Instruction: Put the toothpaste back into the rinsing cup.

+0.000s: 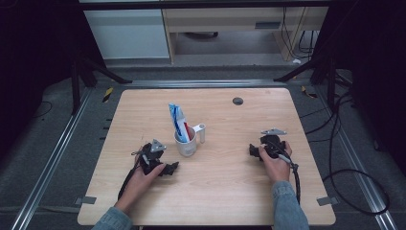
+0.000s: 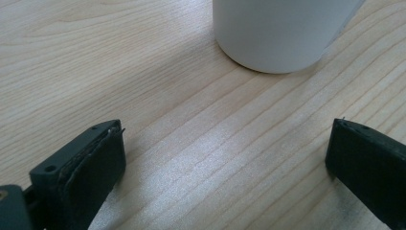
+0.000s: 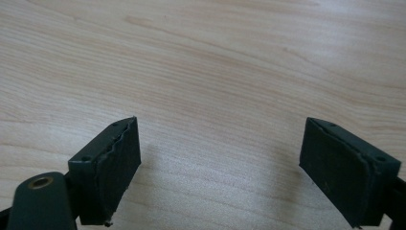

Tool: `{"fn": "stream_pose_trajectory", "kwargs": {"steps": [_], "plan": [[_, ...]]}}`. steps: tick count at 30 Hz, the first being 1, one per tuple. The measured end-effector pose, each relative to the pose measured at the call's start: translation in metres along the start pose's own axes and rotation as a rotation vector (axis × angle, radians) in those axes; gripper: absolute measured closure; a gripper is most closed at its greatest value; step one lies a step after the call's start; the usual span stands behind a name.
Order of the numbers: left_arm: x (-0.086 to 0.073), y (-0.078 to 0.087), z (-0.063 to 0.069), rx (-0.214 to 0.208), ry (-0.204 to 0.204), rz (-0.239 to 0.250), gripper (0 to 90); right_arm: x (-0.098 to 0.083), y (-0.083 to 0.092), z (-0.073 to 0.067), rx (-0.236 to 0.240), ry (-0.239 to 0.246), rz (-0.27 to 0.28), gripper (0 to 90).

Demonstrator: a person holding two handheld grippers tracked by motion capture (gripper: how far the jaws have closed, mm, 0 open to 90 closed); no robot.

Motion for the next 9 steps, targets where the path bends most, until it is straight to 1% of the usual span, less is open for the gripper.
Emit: {"fn": "stream_pose_trajectory", "kwargs": {"steps": [1, 3, 4, 6, 9], "plan": [[0.0, 0.0, 0.0, 0.0, 0.0, 0.0, 0.0, -0.0012, -0.0016, 0.0001, -0.004, 0.008, -0.01, 11.0], [0.0, 0.0, 0.0, 0.0, 0.0, 0.0, 0.0, -0.0029, -0.0036, -0.0005, 0.015, -0.025, 0.002, 9.2], [0.0, 0.0, 0.0, 0.0, 0.0, 0.0, 0.0, -0.0036, -0.0053, -0.0003, 0.007, -0.027, 0.022, 7.0], [0.0, 0.0, 0.0, 0.0, 0.0, 0.0, 0.0, -0.0038, -0.0064, -0.0002, 0.002, -0.033, 0.008, 2.1], [0.0, 0.0, 0.0001, 0.0, 0.0, 0.0, 0.0, -0.0042, -0.0068, -0.0002, -0.008, -0.051, -0.001, 0.5]]}}
Point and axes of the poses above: each handheld gripper's, and its own axes: y roughly backward along the jaws, x roughly out of its top, z roughly to its right, the point moved 5 cm from there along -y, roughly forward along the jaws, and after that the axes turned 3 degrees about -z, right-handed, at the moved point
